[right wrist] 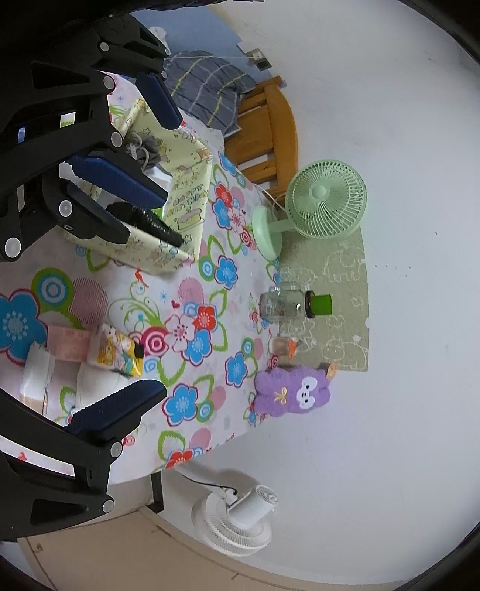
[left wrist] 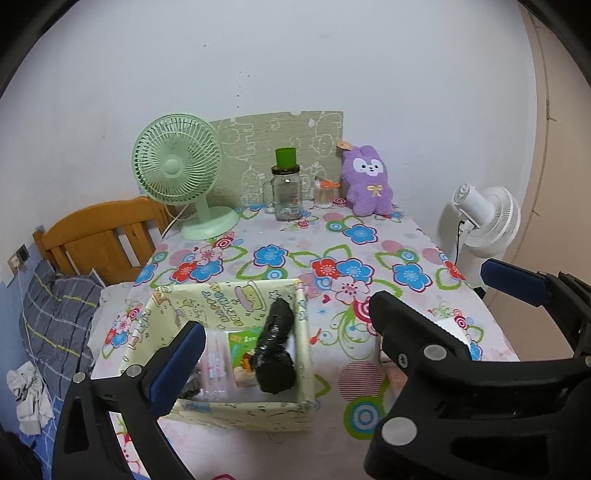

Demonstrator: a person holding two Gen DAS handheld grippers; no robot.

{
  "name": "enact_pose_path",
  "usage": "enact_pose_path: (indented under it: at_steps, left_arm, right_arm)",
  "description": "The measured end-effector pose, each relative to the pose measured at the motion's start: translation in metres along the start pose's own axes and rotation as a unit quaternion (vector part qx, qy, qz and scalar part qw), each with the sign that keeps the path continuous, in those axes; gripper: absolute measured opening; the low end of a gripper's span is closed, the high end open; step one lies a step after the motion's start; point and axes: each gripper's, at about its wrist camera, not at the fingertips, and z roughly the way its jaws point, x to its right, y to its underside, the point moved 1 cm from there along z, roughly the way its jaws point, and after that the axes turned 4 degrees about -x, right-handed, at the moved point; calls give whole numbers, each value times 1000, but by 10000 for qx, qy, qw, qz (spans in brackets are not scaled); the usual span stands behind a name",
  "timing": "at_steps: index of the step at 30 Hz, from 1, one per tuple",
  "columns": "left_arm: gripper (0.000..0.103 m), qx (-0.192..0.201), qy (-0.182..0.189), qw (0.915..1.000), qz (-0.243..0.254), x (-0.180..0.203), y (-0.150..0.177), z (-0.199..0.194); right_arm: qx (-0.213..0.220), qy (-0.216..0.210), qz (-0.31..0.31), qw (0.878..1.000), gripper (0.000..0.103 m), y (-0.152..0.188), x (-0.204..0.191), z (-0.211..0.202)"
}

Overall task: Organize soft objects
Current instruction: 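Withdraw both tools from the box toward the remaining items on the bed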

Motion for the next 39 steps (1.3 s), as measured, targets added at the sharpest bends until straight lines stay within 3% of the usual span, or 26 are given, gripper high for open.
enact_pose_path:
  at_steps: [16, 39]
  left_arm:
    - [103, -154, 307, 9994, -12, 36, 7, 6]
    - [103, -586, 659, 9960, 137, 85, 39, 52]
  right_arm:
    - [137, 289, 152, 9994, 96, 17, 37, -10]
    - [106, 687, 439, 9966, 96, 64, 94, 12]
